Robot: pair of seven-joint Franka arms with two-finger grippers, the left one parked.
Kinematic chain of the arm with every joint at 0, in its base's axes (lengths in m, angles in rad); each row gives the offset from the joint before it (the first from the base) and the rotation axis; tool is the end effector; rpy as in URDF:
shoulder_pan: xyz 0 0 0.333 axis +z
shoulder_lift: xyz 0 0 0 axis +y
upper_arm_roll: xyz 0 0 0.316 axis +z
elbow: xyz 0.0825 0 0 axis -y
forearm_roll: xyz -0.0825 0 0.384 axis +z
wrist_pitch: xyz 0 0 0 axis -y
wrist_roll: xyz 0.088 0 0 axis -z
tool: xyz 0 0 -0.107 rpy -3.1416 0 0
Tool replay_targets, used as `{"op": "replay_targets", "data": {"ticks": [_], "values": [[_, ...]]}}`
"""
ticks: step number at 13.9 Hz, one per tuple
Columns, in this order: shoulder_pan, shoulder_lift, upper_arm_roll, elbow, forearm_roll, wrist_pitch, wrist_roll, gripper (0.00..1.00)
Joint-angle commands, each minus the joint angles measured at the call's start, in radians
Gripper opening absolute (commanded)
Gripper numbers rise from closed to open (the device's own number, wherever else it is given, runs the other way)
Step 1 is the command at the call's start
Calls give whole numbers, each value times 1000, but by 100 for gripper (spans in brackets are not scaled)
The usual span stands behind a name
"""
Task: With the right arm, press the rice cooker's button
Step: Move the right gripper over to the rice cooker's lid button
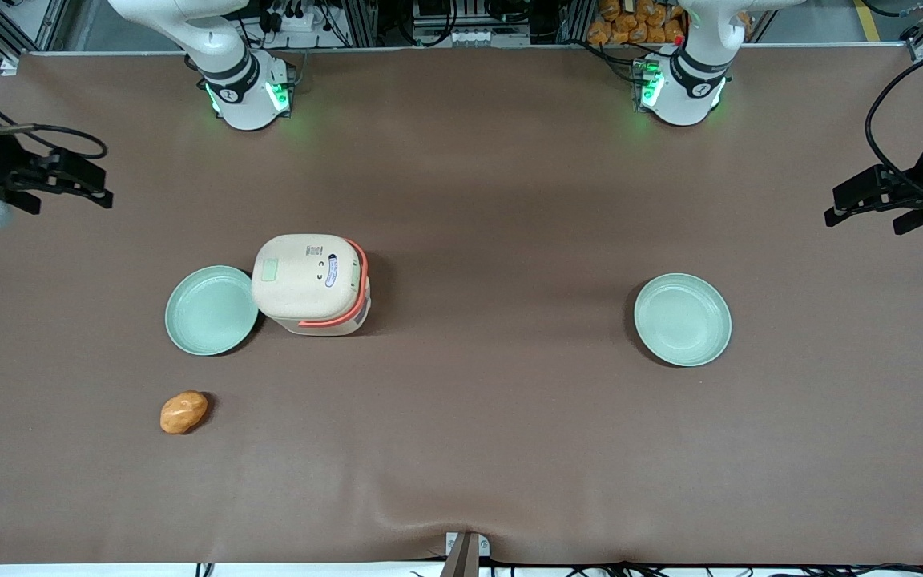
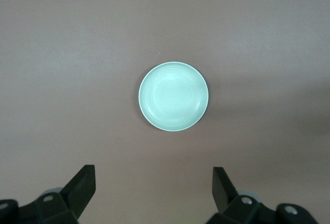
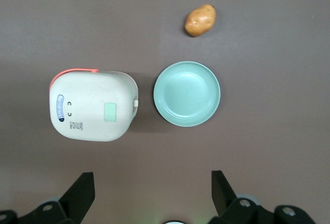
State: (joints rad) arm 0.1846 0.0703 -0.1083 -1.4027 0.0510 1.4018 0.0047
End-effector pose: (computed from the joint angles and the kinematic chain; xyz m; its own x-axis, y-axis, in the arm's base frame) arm 0.5563 0.0512 0.6494 0.9943 0.0796 -0.0708 0.0767 -0.9961 -0.0428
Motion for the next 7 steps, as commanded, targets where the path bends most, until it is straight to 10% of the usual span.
{"op": "replay_targets", "data": {"ticks": [1, 5, 7], "values": [[35, 29, -4, 18, 12, 16, 4, 61], [75, 75, -4, -2, 12, 121, 4, 7], [87, 109, -1, -24, 13, 120, 6, 2]]}}
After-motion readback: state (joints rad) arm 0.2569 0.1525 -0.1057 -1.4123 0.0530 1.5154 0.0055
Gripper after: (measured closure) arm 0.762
